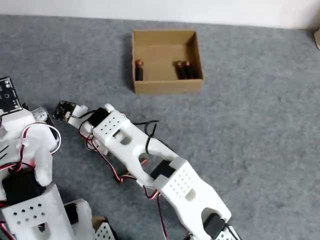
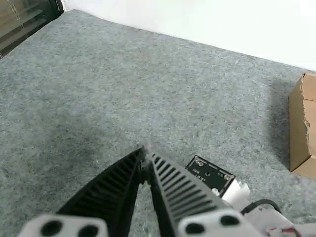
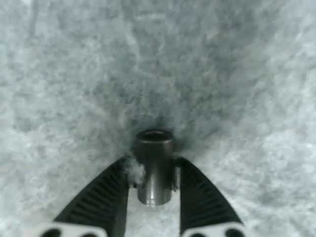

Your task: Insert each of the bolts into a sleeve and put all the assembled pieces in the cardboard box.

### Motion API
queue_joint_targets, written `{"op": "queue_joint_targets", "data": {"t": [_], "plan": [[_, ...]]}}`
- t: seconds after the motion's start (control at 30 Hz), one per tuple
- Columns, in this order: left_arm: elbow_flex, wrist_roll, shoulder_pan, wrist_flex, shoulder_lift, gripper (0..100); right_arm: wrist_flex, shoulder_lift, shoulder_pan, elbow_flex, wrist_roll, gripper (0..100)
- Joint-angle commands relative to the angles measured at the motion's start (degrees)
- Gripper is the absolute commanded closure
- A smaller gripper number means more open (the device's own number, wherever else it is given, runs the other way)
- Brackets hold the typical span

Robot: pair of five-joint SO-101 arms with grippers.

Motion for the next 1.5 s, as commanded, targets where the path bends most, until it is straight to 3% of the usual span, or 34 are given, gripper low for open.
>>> {"op": "queue_joint_targets", "data": {"t": [0.0,0.17,0.3,0.43,0.53,0.7,0.87,1.1,1.3,1.47], "plan": [[-0.04,0.00,0.22,0.09,-0.31,98,9.10,-7.25,1.63,-5.23,-0.97,99.3],[3.74,0.09,6.11,-0.26,3.03,97,18.86,-18.68,5.76,-8.48,-0.88,99.3],[3.65,-0.79,9.80,-2.02,13.49,97,26.51,-28.79,10.51,-11.03,-0.88,99.3],[1.71,-12.48,20.18,-1.23,27.74,97,26.24,-40.22,18.86,-6.73,-0.62,99.3],[-1.27,-21.98,29.58,6.51,34.33,98,26.24,-48.13,24.40,-1.80,-0.44,99.3],[-4.26,-32.26,40.40,17.23,32.92,97,26.24,-57.89,31.43,6.81,-0.35,99.4],[-2.24,-41.41,48.31,24.44,29.05,97,26.15,-63.87,36.09,15.43,4.31,99.4],[9.54,-42.20,57.54,23.30,28.00,91,26.15,-67.38,37.67,22.81,4.48,99.4],[18.95,-41.85,57.63,11.43,27.82,89,26.15,-70.02,37.67,28.00,4.40,99.4],[22.02,-41.85,57.45,8.35,27.82,89,26.15,-74.77,37.58,30.11,4.75,99.4]]}}
